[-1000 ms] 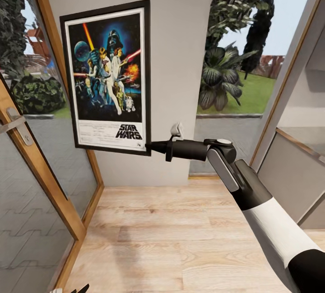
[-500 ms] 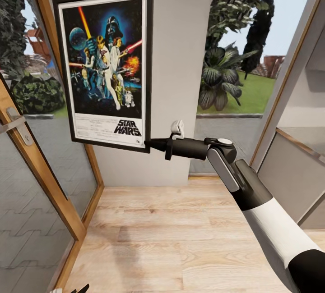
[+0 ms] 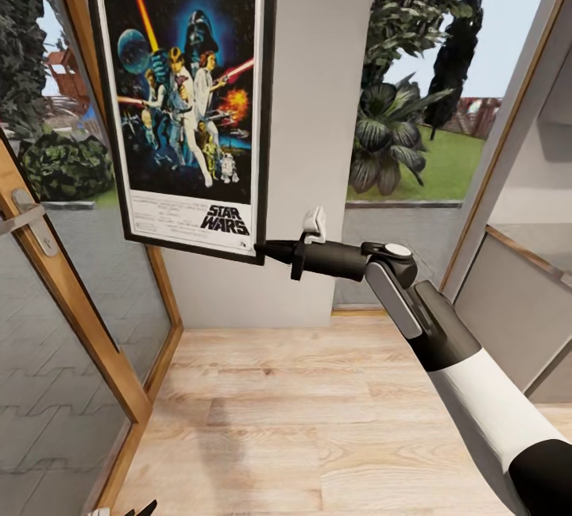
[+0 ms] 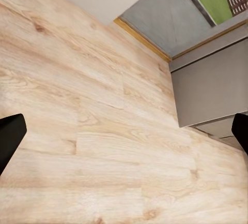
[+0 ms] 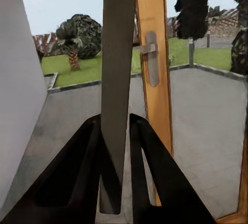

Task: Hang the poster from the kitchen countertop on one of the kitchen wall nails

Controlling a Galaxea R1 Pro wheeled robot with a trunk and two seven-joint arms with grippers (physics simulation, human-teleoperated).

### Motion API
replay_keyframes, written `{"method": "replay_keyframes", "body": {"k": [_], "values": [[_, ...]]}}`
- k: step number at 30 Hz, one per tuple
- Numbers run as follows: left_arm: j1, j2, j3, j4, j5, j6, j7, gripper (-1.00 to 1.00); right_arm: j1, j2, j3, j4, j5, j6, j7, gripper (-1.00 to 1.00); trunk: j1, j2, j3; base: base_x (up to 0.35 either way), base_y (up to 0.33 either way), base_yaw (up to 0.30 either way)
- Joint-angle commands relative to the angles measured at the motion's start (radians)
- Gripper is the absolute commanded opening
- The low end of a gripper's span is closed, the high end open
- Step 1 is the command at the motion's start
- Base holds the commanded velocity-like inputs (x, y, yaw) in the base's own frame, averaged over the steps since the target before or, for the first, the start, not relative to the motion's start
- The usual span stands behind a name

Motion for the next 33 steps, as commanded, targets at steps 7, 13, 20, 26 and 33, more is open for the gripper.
{"method": "replay_keyframes", "body": {"k": [7, 13, 20, 26, 33], "values": [[-0.001, 0.0, -0.008, 0.0, 0.007, -0.006, -0.002, 1.0, -0.001, -0.002, 0.007, 0.001, -0.01, -0.007, 0.018, -1.0, 0.001, -0.002, -0.002, 0.0, 0.0, 0.0], [-0.001, 0.0, -0.008, -0.001, 0.006, -0.007, -0.002, 1.0, -0.001, -0.002, 0.007, 0.001, -0.01, -0.007, 0.019, -1.0, 0.001, -0.002, -0.002, 0.0, 0.0, 0.0], [-0.001, 0.001, -0.008, 0.0, 0.007, -0.007, -0.002, 1.0, -0.001, -0.002, 0.007, 0.0, -0.01, -0.007, 0.019, -1.0, 0.001, -0.002, -0.002, 0.0, 0.0, 0.0], [-0.001, 0.001, -0.008, 0.0, 0.007, -0.007, -0.002, 1.0, -0.001, -0.005, 0.007, 0.0, -0.009, -0.007, 0.034, -1.0, 0.001, -0.002, -0.002, 0.0, 0.0, 0.0], [-0.001, 0.0, -0.008, 0.0, 0.007, -0.007, -0.002, 1.0, -0.001, -0.009, 0.006, 0.001, 0.045, -0.008, 0.097, -1.0, 0.001, -0.002, -0.002, 0.0, 0.0, 0.0]]}}
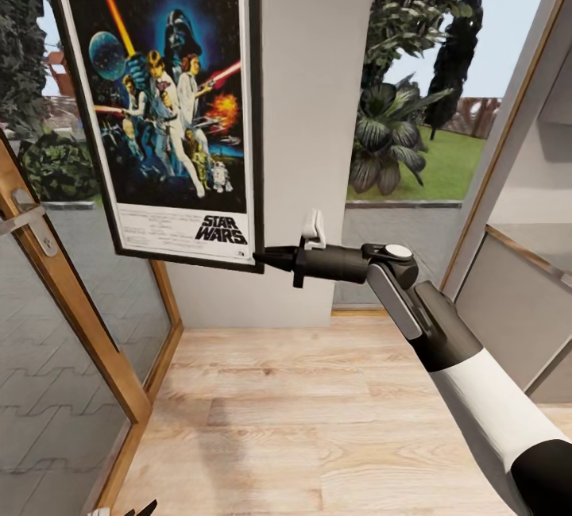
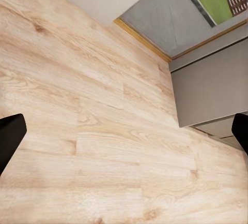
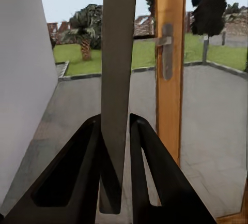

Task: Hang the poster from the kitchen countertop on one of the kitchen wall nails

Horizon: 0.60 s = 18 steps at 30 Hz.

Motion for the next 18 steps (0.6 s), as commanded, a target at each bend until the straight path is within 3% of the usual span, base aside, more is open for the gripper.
{"method": "replay_keyframes", "body": {"k": [1, 14, 18], "values": [[-0.001, 0.0, -0.008, 0.0, 0.007, -0.006, -0.001, 1.0, -0.001, -0.002, 0.001, 0.0, -0.006, 0.009, 0.002, -1.0, 0.001, -0.002, -0.002, 0.0, 0.0, 0.0], [-0.001, 0.001, -0.008, 0.0, 0.007, -0.006, -0.001, 1.0, 0.002, -0.02, 0.0, 0.008, 0.006, 0.002, 0.044, -1.0, 0.001, -0.002, -0.002, 0.0, 0.0, 0.0], [-0.001, 0.002, -0.008, 0.0, 0.007, -0.006, -0.001, 1.0, 0.003, -0.036, -0.001, 0.011, 0.005, -0.012, 0.046, -1.0, 0.001, -0.002, -0.002, 0.0, 0.0, 0.0]]}}
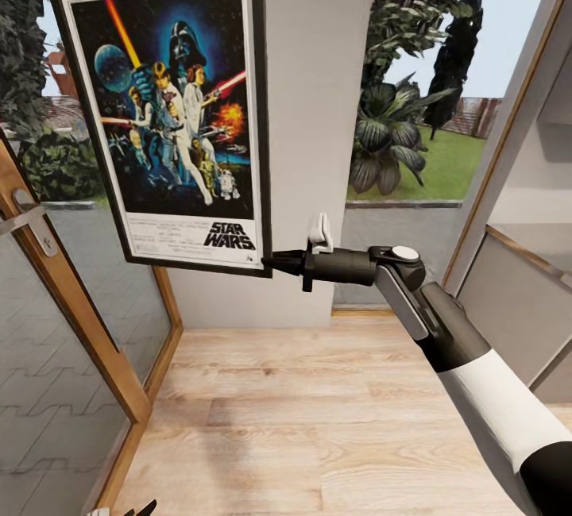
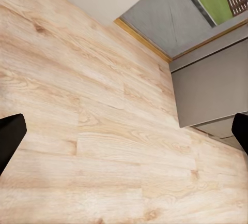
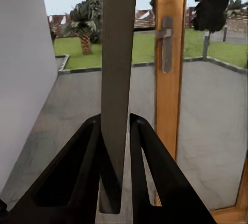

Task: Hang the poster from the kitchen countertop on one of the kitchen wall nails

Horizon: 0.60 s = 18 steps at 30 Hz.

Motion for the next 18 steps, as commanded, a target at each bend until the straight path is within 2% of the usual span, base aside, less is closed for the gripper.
{"method": "replay_keyframes", "body": {"k": [1, 10, 18], "values": [[-0.001, 0.0, -0.008, 0.0, 0.007, -0.006, -0.001, 1.0, -0.001, -0.007, 0.001, 0.001, -0.012, 0.006, 0.0, -1.0, 0.001, -0.002, -0.002, 0.0, 0.0, 0.0], [-0.001, 0.002, -0.008, 0.0, 0.007, -0.006, -0.002, 1.0, -0.001, -0.027, -0.008, 0.009, -0.013, -0.001, 0.002, -1.0, 0.001, -0.002, -0.002, 0.0, 0.0, 0.0], [-0.001, 0.002, -0.008, 0.0, 0.007, -0.006, -0.002, 1.0, -0.002, -0.033, -0.01, 0.032, -0.014, -0.001, 0.002, -1.0, 0.001, -0.002, -0.002, 0.0, 0.0, 0.0]]}}
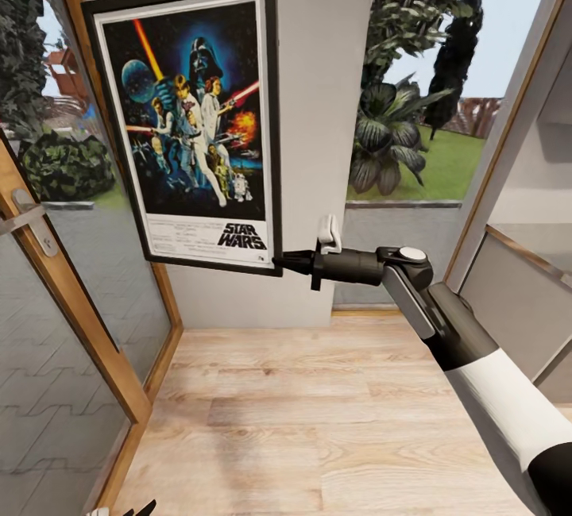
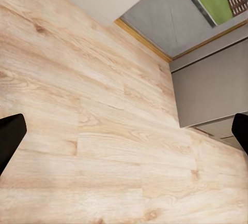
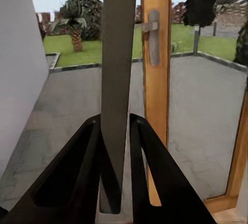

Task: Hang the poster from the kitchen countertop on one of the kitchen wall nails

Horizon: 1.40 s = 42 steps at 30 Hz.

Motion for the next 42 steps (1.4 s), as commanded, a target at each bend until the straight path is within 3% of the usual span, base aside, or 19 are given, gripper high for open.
{"method": "replay_keyframes", "body": {"k": [1, 9, 18, 42], "values": [[-0.001, 0.0, -0.008, 0.0, 0.007, -0.006, -0.002, 1.0, -0.001, -0.001, 0.002, 0.003, -0.013, 0.01, 0.0, -1.0, 0.0, -0.002, -0.002, 0.0, 0.0, 0.0], [-0.001, 0.0, -0.008, 0.0, 0.007, -0.006, -0.001, 1.0, -0.002, -0.001, 0.002, 0.008, -0.015, 0.01, 0.002, -1.0, 0.0, -0.002, -0.002, 0.0, 0.0, 0.0], [-0.001, 0.0, -0.008, 0.0, 0.007, -0.006, -0.001, 1.0, -0.002, 0.0, 0.001, 0.004, -0.012, 0.01, 0.05, -1.0, 0.0, -0.002, -0.002, 0.0, 0.0, 0.0], [-0.001, 0.0, -0.008, 0.0, 0.007, -0.006, -0.001, 1.0, -0.003, -0.001, 0.001, 0.005, -0.011, 0.013, 0.055, -1.0, 0.0, -0.002, -0.002, 0.0, 0.0, 0.0]]}}
